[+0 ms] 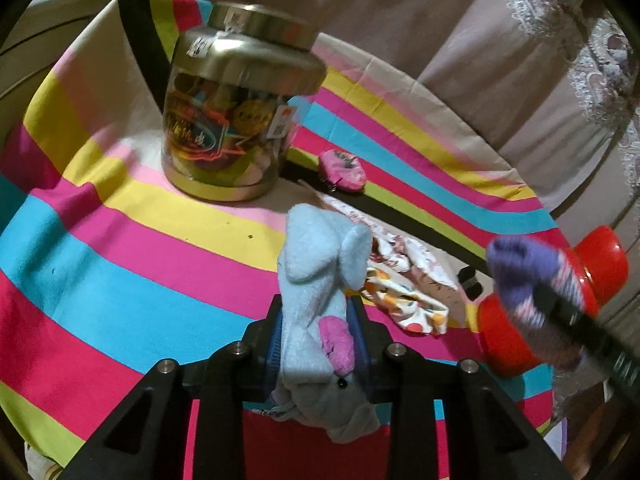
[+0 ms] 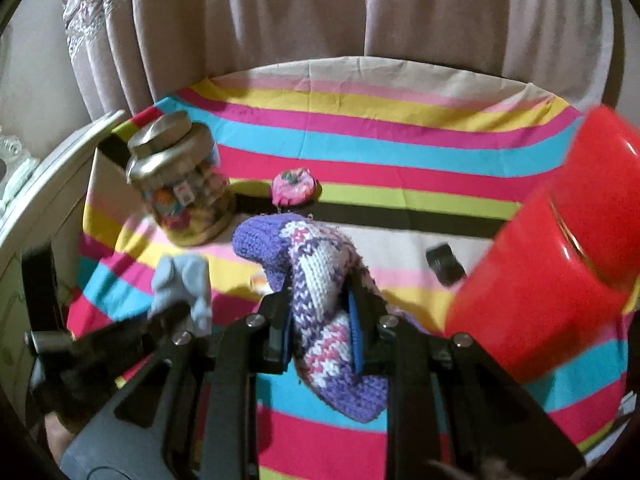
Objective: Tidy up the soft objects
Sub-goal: 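Carry the pig plush and purple glove over the box and open both tools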
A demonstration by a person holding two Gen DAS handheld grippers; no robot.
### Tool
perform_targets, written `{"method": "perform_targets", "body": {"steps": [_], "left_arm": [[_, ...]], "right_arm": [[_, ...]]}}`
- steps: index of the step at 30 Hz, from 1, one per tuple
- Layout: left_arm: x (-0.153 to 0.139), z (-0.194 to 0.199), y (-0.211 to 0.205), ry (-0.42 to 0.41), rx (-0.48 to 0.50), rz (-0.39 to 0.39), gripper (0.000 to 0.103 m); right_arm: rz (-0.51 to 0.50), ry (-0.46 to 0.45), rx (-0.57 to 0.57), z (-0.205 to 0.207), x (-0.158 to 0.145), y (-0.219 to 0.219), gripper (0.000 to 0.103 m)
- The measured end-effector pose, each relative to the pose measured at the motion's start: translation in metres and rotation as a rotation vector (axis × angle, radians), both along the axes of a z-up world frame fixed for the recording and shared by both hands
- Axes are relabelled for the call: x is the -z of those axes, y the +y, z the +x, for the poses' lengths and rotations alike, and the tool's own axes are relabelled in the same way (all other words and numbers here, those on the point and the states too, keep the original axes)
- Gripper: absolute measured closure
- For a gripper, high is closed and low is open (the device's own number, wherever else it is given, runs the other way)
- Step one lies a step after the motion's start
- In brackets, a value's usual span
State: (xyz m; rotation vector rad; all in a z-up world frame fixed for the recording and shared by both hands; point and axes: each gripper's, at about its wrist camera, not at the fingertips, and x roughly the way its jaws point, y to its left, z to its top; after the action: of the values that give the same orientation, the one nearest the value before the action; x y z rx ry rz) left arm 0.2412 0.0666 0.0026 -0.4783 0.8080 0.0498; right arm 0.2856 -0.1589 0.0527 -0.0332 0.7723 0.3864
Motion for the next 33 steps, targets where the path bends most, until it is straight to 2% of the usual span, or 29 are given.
{"method": "perform_targets", "body": {"steps": [9, 18, 28, 33], "left_arm": [[-0.019, -0.013, -0.021, -0.035, 0.054, -0.015, 0.072], [-0.037, -0.026, -0.06, -0.046, 0.135, -0.039, 0.072], [-0.056, -0.042, -0.12, -0.049, 0.266, -0.051, 0.072], [-0.064, -0.05, -0.16, -0.041, 0.357, -0.055, 0.072]], "right_arm": [[-0.008, 0.023, 0.051, -0.04, 0.01, -0.036, 0.077], [-0.026, 0.016, 0.109, -0.068, 0.012, -0.067, 0.078], [0.003, 0.029, 0.199, -0.094, 0.014, -0.118, 0.077], [0.03, 0.041, 0.272, -0.112, 0.016, -0.161, 0.078]]}}
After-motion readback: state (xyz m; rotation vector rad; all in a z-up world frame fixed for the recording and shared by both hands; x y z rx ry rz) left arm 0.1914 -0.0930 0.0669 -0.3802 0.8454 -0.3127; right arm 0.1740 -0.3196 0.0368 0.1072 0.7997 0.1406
